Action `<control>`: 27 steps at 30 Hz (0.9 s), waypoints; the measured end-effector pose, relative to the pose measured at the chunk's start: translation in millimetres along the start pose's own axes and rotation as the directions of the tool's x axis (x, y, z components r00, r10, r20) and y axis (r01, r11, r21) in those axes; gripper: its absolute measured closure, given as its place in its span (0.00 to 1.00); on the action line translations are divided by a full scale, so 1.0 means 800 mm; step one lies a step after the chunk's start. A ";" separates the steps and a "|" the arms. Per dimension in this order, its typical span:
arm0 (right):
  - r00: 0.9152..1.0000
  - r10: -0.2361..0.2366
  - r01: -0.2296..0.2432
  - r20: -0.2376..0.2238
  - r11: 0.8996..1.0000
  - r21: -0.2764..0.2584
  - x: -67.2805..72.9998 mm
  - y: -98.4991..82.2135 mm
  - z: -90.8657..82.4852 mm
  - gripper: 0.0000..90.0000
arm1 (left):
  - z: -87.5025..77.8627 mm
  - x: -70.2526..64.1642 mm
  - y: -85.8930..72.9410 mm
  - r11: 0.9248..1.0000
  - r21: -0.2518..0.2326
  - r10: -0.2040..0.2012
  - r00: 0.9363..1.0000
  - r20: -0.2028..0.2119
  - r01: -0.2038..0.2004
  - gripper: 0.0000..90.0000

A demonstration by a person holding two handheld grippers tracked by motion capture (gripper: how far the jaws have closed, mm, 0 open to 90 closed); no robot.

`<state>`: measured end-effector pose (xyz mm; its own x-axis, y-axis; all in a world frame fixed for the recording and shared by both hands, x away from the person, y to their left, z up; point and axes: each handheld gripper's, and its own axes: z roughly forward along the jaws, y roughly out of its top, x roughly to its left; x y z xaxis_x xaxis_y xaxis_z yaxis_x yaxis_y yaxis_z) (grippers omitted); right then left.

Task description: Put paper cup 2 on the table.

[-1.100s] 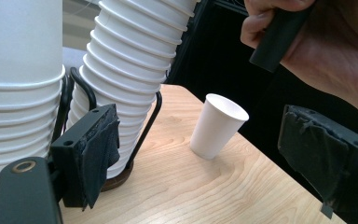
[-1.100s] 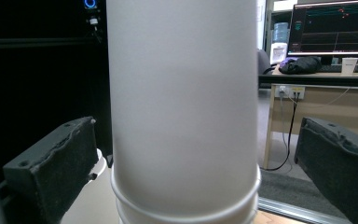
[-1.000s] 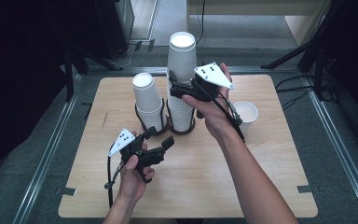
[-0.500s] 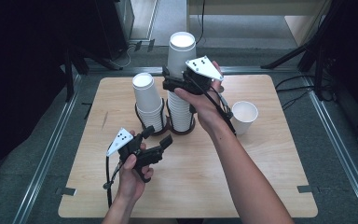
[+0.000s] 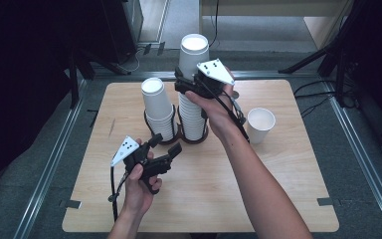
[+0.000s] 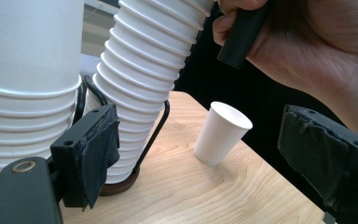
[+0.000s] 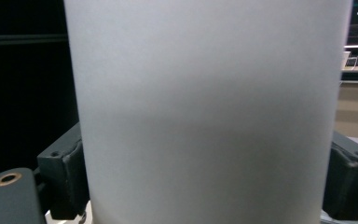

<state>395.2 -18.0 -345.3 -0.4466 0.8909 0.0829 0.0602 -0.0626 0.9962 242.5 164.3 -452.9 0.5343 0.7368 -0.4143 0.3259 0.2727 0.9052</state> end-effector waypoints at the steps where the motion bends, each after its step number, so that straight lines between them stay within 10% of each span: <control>1: 1.000 -0.006 0.006 -0.001 1.000 -0.001 0.000 0.000 0.000 0.12 | 0.000 0.000 0.000 1.000 0.000 0.000 1.000 0.000 0.000 0.14; 27: 1.000 -0.030 0.031 0.008 0.999 -0.035 0.004 0.029 -0.003 0.15 | -0.001 0.001 0.001 1.000 -0.005 -0.014 1.000 0.002 0.014 0.14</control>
<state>392.9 -17.6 -321.9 -0.4414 0.8958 0.0523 0.0153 -0.0508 0.9986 242.5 165.8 -452.2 0.5316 0.7317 -0.4267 0.3290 0.2859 0.9000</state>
